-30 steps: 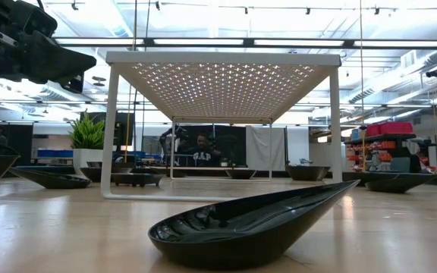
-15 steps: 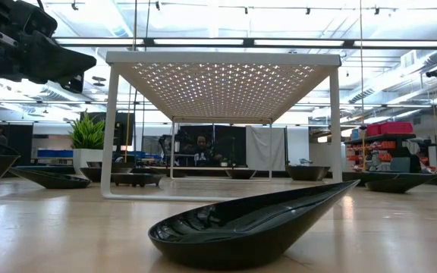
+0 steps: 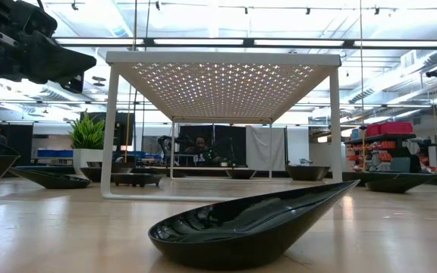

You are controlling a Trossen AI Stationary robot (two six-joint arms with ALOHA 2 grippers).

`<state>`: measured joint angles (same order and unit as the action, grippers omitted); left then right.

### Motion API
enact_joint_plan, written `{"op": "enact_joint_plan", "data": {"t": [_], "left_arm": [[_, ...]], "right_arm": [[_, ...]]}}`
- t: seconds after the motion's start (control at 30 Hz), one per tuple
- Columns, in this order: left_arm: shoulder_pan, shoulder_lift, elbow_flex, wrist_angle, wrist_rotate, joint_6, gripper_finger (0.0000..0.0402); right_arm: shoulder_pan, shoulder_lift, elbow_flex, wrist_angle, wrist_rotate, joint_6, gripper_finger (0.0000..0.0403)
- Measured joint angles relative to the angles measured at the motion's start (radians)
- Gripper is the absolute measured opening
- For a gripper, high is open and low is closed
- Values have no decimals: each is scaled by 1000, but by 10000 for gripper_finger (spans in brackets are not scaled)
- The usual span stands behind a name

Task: Pick & Place Mini shaped plates
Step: Put the black square plate on the shelf

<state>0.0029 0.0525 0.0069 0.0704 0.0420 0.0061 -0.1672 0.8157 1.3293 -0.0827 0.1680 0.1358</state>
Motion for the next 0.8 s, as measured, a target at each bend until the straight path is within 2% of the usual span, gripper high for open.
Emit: {"op": "enact_joint_plan", "data": {"t": [0.8], "left_arm": [[0, 0, 0, 0, 0, 0, 21]], "right_arm": [[-395, 68, 0, -652, -3, -188, 20]]}}
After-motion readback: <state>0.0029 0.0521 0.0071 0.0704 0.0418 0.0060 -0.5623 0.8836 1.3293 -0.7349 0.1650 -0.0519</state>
